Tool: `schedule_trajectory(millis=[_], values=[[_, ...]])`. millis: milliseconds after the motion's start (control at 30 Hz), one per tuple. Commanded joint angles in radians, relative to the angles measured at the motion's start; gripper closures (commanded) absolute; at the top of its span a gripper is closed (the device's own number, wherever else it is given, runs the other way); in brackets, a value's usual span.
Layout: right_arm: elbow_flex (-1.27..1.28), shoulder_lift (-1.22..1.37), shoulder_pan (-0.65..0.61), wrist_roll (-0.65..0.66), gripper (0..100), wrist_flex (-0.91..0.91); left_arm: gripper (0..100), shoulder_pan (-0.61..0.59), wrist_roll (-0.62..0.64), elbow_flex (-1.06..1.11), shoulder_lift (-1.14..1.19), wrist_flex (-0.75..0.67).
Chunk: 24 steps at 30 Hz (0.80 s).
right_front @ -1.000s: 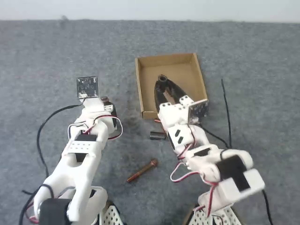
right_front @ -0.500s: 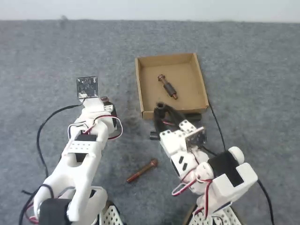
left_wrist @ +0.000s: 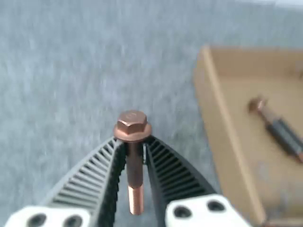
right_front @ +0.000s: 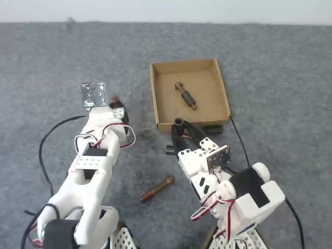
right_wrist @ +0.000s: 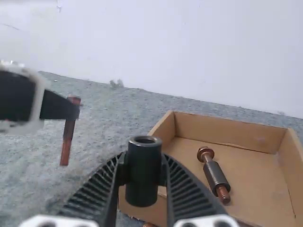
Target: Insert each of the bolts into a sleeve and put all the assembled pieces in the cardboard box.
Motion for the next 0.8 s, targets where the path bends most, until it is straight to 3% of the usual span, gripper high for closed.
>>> schedule_trajectory(millis=[0, 367, 633, 767], values=[[0.023, 0.001, -0.01, 0.009, 99.2, -0.001, 99, 0.031, 0.009, -0.051, -0.063, -0.118], [0.021, 0.001, -0.042, 0.008, 99.2, 0.004, 99, 0.161, 0.009, -0.117, -0.147, -0.107], [0.021, 0.001, -0.042, 0.008, 99.2, -0.001, 99, 0.307, 0.011, -0.159, -0.493, 0.295], [0.021, -0.001, -0.044, 0.008, 99.2, -0.001, 99, 0.348, 0.011, -0.171, -0.566, 0.345]])
